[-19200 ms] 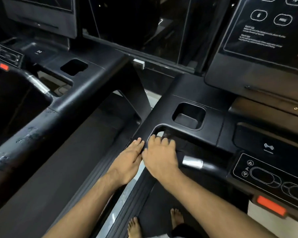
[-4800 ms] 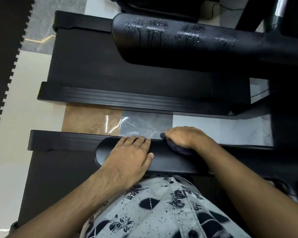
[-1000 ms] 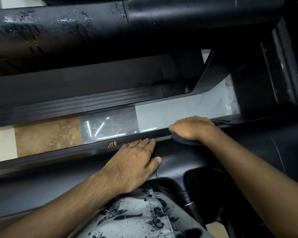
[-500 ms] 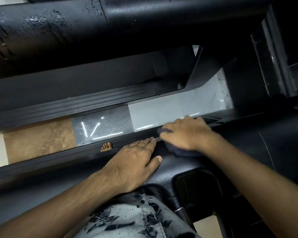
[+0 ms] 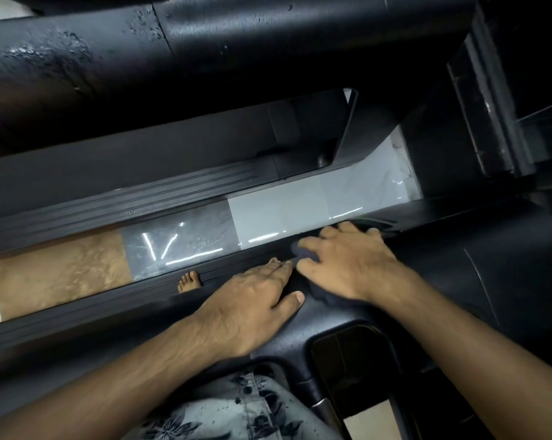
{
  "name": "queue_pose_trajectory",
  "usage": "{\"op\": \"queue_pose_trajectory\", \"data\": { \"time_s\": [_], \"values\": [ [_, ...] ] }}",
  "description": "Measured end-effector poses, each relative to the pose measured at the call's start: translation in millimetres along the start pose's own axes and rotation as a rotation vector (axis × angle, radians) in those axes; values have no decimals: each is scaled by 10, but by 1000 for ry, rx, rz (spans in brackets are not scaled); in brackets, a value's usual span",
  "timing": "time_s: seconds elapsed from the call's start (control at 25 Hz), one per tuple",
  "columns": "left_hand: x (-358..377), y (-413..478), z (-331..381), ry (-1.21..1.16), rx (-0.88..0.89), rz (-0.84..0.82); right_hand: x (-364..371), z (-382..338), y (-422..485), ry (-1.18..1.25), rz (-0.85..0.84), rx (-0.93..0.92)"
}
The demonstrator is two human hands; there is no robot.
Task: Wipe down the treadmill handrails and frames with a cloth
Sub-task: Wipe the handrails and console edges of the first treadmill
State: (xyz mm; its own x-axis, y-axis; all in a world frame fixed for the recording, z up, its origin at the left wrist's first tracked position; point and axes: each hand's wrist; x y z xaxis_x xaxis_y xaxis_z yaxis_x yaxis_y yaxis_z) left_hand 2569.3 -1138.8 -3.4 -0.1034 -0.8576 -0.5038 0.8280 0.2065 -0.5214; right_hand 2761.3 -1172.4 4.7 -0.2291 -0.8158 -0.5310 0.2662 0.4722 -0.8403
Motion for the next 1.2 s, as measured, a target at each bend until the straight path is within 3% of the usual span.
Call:
{"op": "queue_pose_trajectory", "data": {
  "time_s": [0.04, 0.16, 0.32, 0.44, 0.48, 0.6, 0.64, 0.72, 0.76, 0.88, 0.92, 1.04, 1.16, 1.2],
  "values": [
    [12, 43, 4, -1, 4, 0, 1, 75, 36, 21, 23, -41],
    [37, 144, 44, 2, 15, -35, -168, 347, 201, 12, -9, 282],
    [41, 278, 95, -18, 45, -22, 42, 187, 35, -57, 91, -9],
    [54, 373, 142, -53, 23, -60, -159, 591, 229, -36, 15, 318],
    [51, 407, 152, -77, 15, -70, -149, 650, 230, -62, 24, 341],
    [32, 534, 183, -110, 17, -75, 9, 552, 79, -82, 74, 96],
    [29, 576, 191, -105, 22, -76, -44, 659, 145, -41, 67, 125],
    [4, 630, 248, -100, 34, -96, -191, 855, 235, -22, 29, 358],
    [-3, 650, 281, -98, 48, -103, -177, 884, 236, -49, 39, 371],
    [-11, 734, 369, -90, 70, -105, 13, 757, 79, -65, 72, 85],
    [-3, 775, 383, -86, 69, -107, -42, 868, 128, -22, 63, 90],
    [22, 878, 428, -89, 78, -133, -209, 1175, 232, 2, 56, 411],
    [37, 985, 499, -108, 97, -142, 1, 1068, 82, -46, 92, 146],
    [42, 1028, 526, -103, 91, -133, -32, 1169, 115, -6, 86, 137]
  ]
}}
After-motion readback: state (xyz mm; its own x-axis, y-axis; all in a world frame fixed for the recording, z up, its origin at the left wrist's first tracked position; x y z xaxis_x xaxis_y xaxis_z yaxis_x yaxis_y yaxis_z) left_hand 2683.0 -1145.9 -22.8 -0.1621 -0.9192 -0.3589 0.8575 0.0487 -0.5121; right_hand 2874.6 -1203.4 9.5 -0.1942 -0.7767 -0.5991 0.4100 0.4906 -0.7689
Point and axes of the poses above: each hand's wrist, its own y-axis towards the middle knuckle, its own x-axis out of the palm, z = x × y, and after that the axes turned 5 degrees about x, right-handed
